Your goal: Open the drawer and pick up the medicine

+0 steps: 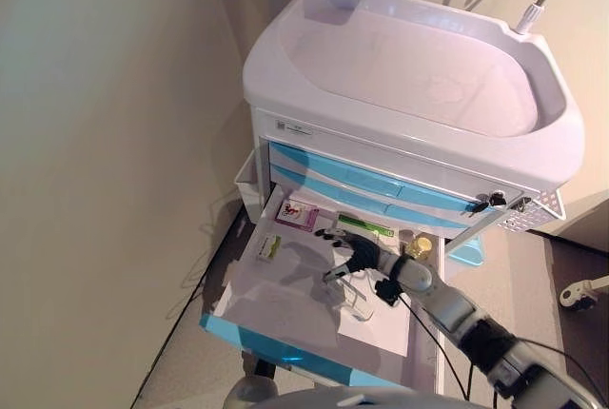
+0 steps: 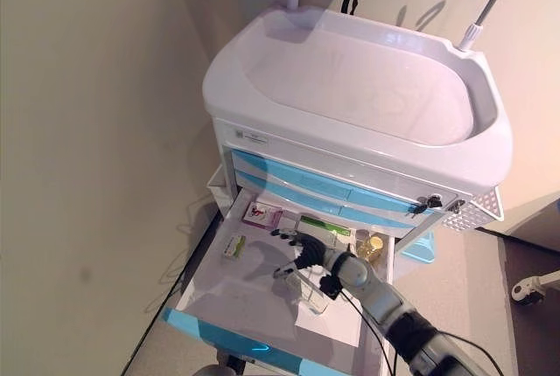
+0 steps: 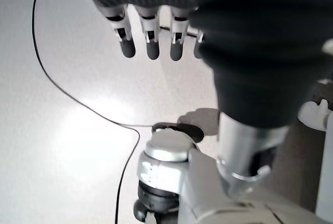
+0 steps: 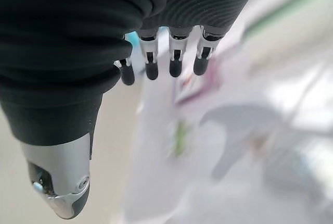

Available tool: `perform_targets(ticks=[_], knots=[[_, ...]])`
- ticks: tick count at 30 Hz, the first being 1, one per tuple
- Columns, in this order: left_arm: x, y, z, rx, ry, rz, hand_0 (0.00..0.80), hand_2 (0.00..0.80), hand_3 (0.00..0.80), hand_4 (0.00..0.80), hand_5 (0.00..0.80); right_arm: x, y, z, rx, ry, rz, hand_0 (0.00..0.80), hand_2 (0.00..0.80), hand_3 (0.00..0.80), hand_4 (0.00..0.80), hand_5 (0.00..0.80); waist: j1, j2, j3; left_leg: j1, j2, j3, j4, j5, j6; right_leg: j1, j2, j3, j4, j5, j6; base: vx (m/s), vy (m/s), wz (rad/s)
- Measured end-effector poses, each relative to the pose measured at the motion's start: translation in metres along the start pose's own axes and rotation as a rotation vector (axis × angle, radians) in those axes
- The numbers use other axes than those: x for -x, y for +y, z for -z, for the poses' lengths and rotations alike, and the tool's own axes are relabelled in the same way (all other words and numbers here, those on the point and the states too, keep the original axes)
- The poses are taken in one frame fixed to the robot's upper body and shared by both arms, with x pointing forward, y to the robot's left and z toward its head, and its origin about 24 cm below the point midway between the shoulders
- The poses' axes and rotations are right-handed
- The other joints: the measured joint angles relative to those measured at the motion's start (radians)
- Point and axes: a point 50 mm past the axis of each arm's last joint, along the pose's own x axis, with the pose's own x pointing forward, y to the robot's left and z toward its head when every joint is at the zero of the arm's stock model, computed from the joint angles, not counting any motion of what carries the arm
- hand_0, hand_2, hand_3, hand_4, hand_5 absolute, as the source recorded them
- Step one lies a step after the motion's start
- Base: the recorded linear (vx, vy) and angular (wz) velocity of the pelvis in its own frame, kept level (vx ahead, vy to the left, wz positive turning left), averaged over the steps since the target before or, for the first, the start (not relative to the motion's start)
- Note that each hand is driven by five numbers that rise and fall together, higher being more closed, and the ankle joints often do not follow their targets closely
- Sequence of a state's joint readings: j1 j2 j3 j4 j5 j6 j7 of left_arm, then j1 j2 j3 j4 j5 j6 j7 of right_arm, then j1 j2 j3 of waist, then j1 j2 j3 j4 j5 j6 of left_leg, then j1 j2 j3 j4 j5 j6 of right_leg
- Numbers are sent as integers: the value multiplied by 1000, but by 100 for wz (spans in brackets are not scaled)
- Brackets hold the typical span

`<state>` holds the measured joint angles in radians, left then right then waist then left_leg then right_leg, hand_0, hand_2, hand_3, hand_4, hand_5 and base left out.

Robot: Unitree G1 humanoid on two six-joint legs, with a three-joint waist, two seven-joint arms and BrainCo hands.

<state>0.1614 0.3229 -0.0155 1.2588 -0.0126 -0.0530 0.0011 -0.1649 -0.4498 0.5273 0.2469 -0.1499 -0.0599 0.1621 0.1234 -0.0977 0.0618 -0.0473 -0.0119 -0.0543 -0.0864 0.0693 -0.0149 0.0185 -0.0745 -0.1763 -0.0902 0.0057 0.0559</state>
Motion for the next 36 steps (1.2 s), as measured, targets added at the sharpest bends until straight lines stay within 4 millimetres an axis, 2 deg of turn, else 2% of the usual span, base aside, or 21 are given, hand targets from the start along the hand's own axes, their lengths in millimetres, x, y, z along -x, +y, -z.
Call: perform_targets(ticks=[4,8,11,20,25,30,36], knots=[[0,0,-3,0,-17,-20,0,0,0,0,0,8,1,12,166,55,60,0,0,0,0,0,-17,10,7,2,4,11,0,-1,0,-3,2,5,0,4,-1,-15,33,-10],[0,-4,-4,4,-23,-23,0,0,0,0,0,10,8,19,237,86,58,0,0,0,0,0,-26,22,16,7,8,26,0,-1,-2,-6,4,17,0,9,-4,-25,36,-11],[-1,-11,-8,10,-38,-9,0,0,0,0,0,12,12,34,302,149,51,0,0,0,0,0,-22,34,23,11,9,39,0,-2,-1,-6,5,29,0,12,-4,-24,30,-10],[-1,-16,-12,15,-49,-1,0,0,0,0,0,15,29,57,294,249,2,0,0,0,0,0,-33,58,38,12,11,59,0,-2,0,-20,4,60,0,23,-5,-33,26,-11],[-1,-17,-14,3,-55,-3,0,0,0,0,0,10,40,55,288,243,-25,0,0,0,0,0,-34,65,43,4,11,65,0,-1,1,-29,4,61,0,26,-5,-26,12,0],[-1,-20,-16,-20,-63,-1,0,0,0,0,0,3,41,59,289,279,-18,0,0,0,0,0,-31,87,64,-3,9,73,0,1,4,-38,2,62,1,30,-2,-34,15,-2],[-2,-22,-23,-32,-80,-6,0,0,0,0,0,-3,44,67,295,341,-14,0,0,0,0,0,-26,95,76,-23,9,76,0,3,5,-58,1,63,2,32,-3,-36,14,-1]])
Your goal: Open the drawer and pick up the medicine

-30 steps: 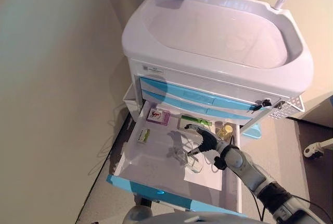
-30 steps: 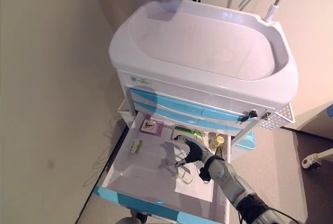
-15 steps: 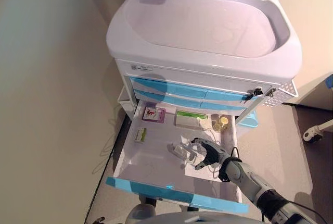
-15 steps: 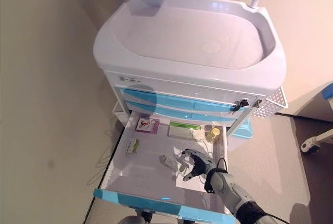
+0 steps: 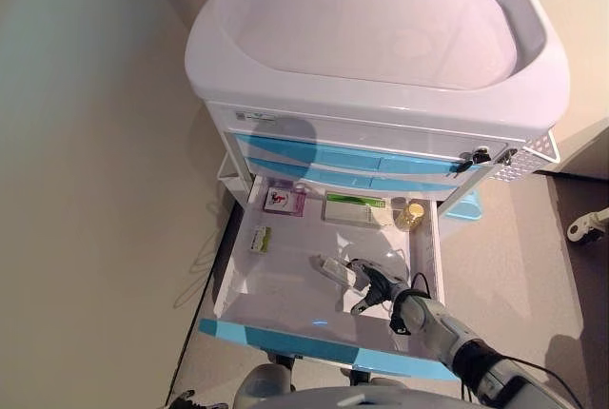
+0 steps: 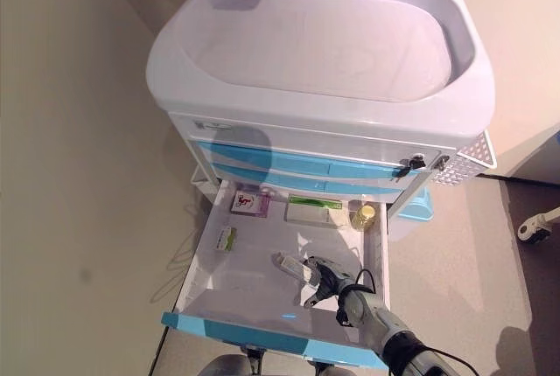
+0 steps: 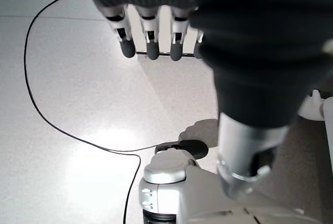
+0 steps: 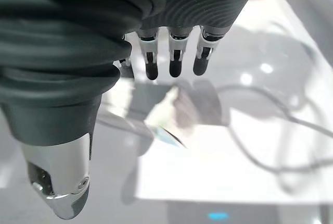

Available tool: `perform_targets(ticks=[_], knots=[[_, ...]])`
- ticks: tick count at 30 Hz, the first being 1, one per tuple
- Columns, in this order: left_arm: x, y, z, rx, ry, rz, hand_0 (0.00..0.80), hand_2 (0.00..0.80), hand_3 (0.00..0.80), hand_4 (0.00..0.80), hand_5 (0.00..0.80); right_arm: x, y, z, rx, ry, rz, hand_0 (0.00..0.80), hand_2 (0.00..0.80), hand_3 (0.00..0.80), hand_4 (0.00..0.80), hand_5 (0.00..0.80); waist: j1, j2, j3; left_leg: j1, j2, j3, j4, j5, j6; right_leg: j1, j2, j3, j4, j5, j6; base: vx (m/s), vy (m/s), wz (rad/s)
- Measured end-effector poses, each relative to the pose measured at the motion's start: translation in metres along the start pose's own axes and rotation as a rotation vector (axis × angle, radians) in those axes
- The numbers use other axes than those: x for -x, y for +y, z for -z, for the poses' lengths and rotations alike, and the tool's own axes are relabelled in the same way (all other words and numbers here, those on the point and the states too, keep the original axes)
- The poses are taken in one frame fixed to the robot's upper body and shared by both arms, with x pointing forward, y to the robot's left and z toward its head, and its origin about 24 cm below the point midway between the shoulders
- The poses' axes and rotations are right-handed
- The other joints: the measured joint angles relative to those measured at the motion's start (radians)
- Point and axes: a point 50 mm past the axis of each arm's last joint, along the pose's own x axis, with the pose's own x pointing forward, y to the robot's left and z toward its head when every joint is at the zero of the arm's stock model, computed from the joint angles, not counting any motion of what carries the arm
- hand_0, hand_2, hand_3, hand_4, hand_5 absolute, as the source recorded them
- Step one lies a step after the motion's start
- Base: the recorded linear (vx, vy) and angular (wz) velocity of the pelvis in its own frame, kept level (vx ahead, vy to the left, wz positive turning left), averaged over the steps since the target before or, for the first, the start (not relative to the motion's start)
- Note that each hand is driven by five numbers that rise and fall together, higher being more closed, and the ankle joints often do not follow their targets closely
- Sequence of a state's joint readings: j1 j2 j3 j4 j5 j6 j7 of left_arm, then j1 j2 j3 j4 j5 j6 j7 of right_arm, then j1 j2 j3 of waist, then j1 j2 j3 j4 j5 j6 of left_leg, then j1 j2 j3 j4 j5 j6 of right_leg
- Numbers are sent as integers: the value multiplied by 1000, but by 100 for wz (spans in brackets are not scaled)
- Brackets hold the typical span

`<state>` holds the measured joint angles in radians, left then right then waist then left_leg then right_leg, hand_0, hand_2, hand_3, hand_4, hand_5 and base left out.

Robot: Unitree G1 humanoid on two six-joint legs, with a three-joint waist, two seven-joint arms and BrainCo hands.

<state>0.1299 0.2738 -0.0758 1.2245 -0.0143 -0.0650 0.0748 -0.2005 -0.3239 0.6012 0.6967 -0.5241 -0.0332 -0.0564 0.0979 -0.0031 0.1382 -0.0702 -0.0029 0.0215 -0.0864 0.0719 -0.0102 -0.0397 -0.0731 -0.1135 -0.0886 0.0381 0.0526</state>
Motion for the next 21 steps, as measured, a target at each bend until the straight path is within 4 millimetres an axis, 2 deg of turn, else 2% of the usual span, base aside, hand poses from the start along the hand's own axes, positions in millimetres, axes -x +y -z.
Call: perform_targets(ticks=[11,21], knots=[[-2,-5,-16,-18,-52,-9,0,0,0,0,0,-14,-31,-7,-13,6,148,0,0,0,0,0,-1,18,39,-30,-1,-1,0,2,2,-25,-1,-1,0,3,1,-3,2,0],[-3,-11,-28,-24,-84,-4,0,0,0,0,0,-19,-43,-10,-40,16,223,0,0,0,0,0,-1,32,58,-42,-1,-1,0,2,2,-37,0,-3,0,3,0,0,0,0]])
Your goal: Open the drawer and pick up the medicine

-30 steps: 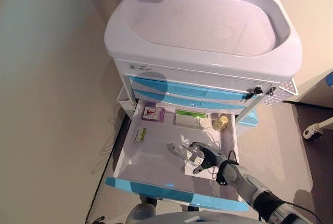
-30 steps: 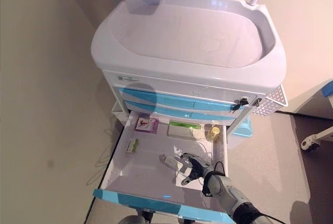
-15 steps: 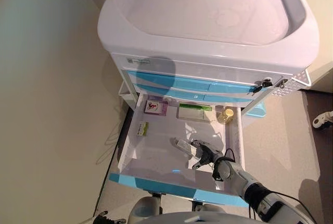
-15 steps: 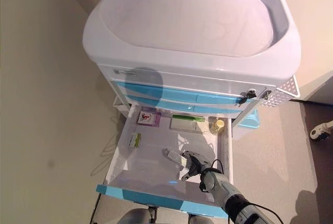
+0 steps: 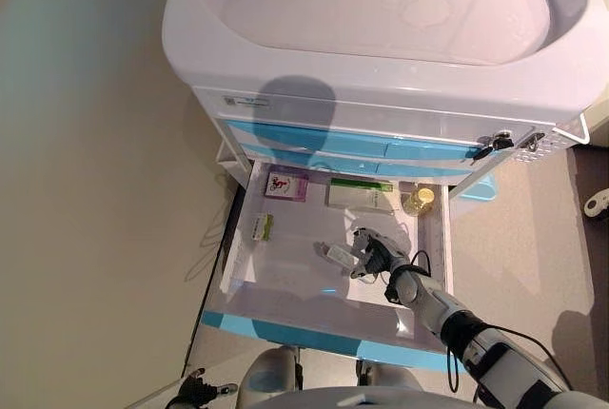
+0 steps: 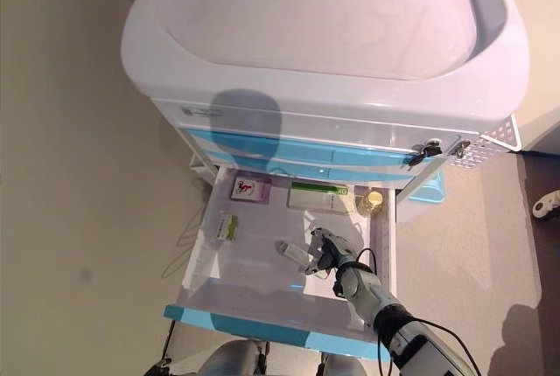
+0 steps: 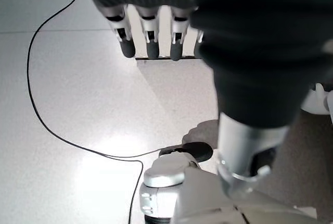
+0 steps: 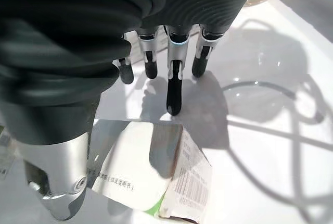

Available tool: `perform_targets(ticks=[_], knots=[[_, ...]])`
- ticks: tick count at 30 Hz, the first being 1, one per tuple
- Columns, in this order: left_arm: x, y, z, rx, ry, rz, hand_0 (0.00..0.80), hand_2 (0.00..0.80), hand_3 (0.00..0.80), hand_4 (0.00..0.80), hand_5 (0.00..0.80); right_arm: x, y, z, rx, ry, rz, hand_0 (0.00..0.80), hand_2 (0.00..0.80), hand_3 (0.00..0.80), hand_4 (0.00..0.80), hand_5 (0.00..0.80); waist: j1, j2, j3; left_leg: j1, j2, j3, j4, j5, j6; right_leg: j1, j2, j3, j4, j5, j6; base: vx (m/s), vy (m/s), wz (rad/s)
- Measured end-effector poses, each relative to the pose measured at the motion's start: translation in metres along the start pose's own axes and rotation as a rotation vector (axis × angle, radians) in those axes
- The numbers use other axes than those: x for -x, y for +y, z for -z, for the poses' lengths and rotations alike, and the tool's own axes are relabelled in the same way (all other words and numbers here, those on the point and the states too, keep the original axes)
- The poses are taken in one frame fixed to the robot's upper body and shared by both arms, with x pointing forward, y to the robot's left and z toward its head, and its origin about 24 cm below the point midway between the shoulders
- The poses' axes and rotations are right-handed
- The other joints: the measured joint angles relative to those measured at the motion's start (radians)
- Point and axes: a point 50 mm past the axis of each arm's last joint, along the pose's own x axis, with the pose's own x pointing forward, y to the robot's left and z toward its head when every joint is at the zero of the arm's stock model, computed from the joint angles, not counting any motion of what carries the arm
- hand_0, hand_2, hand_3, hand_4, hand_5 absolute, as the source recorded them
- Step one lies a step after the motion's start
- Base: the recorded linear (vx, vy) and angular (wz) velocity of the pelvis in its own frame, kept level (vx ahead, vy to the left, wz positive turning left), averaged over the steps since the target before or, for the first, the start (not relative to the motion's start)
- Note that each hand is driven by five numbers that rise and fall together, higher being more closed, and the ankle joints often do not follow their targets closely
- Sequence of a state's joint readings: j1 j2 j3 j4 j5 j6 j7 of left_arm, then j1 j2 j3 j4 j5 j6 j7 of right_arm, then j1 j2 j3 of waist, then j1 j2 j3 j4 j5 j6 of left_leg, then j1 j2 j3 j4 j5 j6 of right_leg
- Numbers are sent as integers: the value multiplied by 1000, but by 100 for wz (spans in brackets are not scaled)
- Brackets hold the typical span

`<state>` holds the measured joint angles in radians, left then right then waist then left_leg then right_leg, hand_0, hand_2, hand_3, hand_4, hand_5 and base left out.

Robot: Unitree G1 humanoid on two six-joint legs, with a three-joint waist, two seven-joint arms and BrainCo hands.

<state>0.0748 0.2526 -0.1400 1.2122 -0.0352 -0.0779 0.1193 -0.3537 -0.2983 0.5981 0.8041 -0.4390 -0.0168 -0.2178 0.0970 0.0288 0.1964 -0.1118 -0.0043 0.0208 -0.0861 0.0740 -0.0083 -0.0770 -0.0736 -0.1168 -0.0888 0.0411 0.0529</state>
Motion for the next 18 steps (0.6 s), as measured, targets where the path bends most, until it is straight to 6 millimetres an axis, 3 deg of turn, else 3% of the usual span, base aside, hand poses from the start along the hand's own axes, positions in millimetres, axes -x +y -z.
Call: perform_targets(ticks=[18], knots=[[-3,1,-18,22,-48,-19,0,0,0,0,0,-4,-14,-11,72,-67,34,0,0,0,0,0,-3,5,27,-24,-3,-24,0,5,0,-16,2,-15,0,0,0,-5,-1,2]])
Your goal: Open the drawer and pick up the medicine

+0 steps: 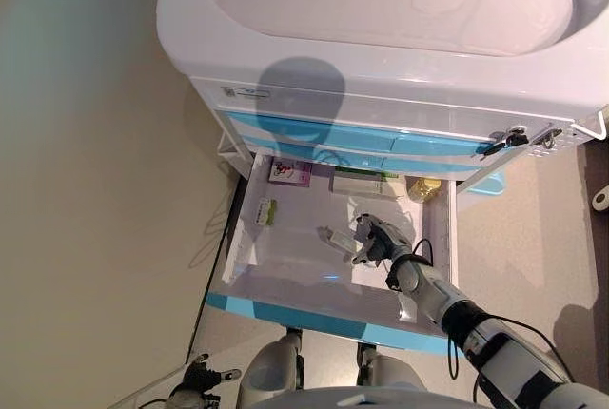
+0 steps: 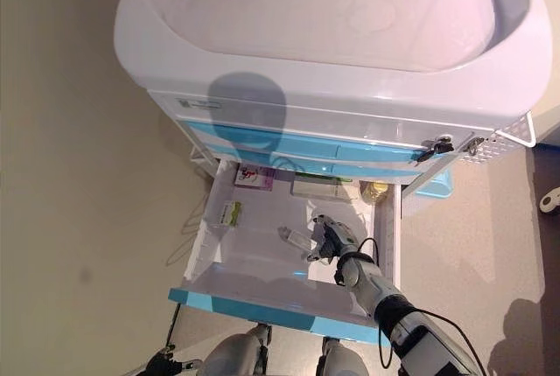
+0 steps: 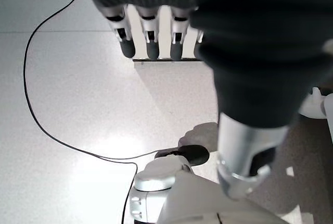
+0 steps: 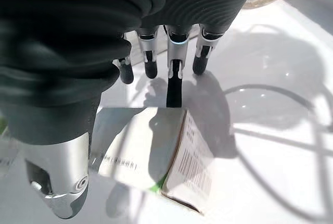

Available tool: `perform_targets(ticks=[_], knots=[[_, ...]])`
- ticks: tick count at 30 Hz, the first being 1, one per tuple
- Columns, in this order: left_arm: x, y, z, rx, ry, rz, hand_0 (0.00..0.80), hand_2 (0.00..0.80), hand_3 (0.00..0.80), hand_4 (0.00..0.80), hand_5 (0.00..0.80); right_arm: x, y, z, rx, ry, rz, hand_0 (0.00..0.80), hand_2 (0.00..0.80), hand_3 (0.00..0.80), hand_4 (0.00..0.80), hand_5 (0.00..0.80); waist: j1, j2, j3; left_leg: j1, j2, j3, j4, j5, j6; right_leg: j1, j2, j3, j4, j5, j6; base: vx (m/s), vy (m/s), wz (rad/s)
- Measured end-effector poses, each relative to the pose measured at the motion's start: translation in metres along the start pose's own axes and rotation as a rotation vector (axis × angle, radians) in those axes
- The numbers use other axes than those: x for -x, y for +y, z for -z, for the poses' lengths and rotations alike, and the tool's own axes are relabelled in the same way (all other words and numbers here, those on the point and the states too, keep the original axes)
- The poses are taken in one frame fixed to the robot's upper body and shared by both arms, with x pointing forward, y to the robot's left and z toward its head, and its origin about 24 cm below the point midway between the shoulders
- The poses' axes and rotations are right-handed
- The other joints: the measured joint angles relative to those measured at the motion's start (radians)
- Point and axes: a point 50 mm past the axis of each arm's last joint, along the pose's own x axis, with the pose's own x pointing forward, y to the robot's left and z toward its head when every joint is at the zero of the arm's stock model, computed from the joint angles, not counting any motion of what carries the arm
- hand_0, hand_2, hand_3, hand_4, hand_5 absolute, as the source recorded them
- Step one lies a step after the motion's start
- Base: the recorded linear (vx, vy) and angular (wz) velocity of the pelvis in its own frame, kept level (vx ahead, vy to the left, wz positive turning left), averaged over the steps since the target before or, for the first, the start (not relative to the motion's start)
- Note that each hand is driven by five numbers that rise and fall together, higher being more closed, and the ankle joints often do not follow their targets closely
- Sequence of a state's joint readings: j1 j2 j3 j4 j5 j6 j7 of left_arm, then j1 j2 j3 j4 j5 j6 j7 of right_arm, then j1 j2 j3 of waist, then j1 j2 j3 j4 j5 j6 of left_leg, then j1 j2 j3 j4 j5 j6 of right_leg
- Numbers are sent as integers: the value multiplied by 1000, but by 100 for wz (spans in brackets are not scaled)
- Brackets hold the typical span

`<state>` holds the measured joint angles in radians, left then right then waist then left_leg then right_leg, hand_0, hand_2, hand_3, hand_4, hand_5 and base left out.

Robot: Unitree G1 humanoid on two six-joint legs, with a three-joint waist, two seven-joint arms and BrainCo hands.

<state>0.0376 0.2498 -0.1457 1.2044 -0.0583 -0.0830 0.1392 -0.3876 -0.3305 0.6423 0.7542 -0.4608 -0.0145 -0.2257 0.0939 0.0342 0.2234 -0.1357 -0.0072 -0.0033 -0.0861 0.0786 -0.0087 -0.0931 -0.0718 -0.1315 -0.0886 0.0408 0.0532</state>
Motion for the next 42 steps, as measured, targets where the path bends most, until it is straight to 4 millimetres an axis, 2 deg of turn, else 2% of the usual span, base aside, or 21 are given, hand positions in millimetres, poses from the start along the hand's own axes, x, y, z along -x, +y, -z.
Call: perform_targets(ticks=[8,9,11,12,14,19,26,36,42], knots=[[-1,-2,-8,7,-18,5,0,0,0,0,0,0,2,-7,75,-43,-15,0,0,0,0,0,-7,-10,17,0,0,0,0,0,0,0,0,0,0,0,0,-4,-1,0],[-2,-2,-8,7,-19,5,0,0,0,0,0,0,3,-7,87,-48,-20,85,85,85,85,85,-10,-10,17,0,0,0,0,0,0,0,0,0,0,0,0,0,0,0],[-2,-3,-8,7,-19,5,0,0,0,0,0,0,3,-9,104,-58,-20,511,511,511,511,511,-17,-10,17,-1,0,0,0,0,0,0,0,0,0,0,0,0,0,0],[-2,-3,-8,7,-18,5,0,0,0,0,0,-2,1,-11,110,-67,-16,637,637,637,637,637,-22,-10,17,-1,0,0,0,0,0,0,0,0,0,0,0,0,0,0],[-2,-2,-10,8,-22,5,0,0,0,0,0,-3,1,-13,120,-73,-19,800,800,800,800,800,-23,-10,17,-1,0,-1,0,0,0,0,0,0,0,0,0,-15,3,0],[-2,-2,-11,23,-23,3,0,0,0,0,0,-1,9,-16,130,-91,-63,800,800,800,800,800,-23,-9,17,-9,0,-10,0,1,0,-1,0,-15,0,0,0,-26,-3,8],[-3,-2,-15,37,-30,1,0,0,0,0,0,-1,9,-13,118,-82,-57,800,800,800,800,800,-22,-9,24,-29,-3,-41,8,9,-2,-3,-1,-42,0,0,0,-17,-12,13],[-3,-1,-13,37,-20,-2,0,0,0,0,0,-1,6,-7,91,-53,-40,800,800,800,800,800,-7,-11,27,-32,-6,-56,8,20,-1,1,-2,-44,1,0,0,-2,0,5],[-3,3,-11,55,-3,-13,0,0,0,0,0,0,-15,-19,109,-129,-26,800,800,800,800,800,5,-21,29,-12,-5,-53,5,21,-1,20,-1,-43,0,0,-1,21,-18,0]])
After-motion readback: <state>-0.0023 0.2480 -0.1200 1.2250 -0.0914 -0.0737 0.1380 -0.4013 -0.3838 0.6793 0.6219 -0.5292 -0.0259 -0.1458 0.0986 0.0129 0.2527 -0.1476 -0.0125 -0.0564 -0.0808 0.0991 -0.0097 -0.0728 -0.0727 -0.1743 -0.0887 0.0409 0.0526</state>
